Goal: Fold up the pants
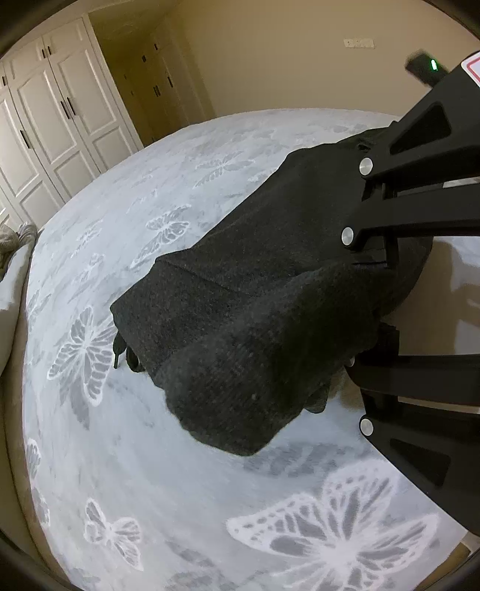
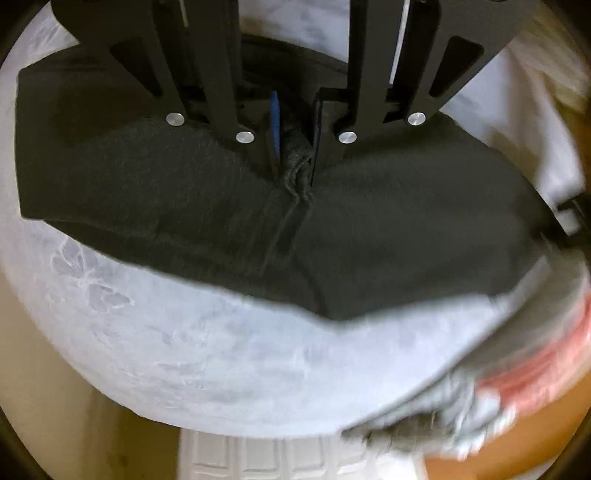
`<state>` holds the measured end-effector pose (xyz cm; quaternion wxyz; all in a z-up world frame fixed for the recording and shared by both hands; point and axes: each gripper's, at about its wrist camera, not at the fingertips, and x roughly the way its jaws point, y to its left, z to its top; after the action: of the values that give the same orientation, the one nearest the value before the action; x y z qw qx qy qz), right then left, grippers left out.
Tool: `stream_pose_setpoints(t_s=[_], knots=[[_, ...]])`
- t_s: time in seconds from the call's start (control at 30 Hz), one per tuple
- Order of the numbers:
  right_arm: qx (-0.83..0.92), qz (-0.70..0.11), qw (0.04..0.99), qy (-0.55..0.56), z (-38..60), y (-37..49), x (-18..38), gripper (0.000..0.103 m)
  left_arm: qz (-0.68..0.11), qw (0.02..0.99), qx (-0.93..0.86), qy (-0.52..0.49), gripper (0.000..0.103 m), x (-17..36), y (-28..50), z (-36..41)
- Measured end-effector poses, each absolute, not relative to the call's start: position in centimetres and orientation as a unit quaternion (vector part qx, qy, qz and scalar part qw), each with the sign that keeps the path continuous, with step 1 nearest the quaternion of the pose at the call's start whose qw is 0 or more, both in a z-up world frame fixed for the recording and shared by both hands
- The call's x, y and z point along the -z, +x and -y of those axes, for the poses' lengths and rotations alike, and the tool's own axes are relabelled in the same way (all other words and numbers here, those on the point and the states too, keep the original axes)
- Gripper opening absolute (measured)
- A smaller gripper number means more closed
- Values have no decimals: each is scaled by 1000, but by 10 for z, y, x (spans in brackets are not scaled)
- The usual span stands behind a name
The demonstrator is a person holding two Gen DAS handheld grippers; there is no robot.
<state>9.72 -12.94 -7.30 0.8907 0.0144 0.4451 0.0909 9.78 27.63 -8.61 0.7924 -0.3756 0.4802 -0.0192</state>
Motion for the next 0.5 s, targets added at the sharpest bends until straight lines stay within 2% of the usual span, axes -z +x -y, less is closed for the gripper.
stream_pose_setpoints(t_s=[0.1,0.17,0.23,0.3,0.37,0.43,0.5], knots=[[-129,-412,901,46,118,100,36,11,-481,789,20,-382,16,86,99,-277],[-155,-413,896,46,97,105,35,12,-481,789,17,-381,16,86,101,-275],[-169,-468,868,8,70,123,73,18,-481,792,13,-376,16,84,102,-273],[-165,-511,843,-13,62,130,106,18,-476,795,15,-376,16,82,101,-272],[-182,-483,857,-10,73,122,90,32,-472,800,17,-369,16,79,101,-270],[-181,-456,871,10,103,111,55,62,-469,802,21,-369,13,76,102,-269],[-162,-418,894,15,139,99,22,77,-463,803,19,-373,12,74,104,-267]])
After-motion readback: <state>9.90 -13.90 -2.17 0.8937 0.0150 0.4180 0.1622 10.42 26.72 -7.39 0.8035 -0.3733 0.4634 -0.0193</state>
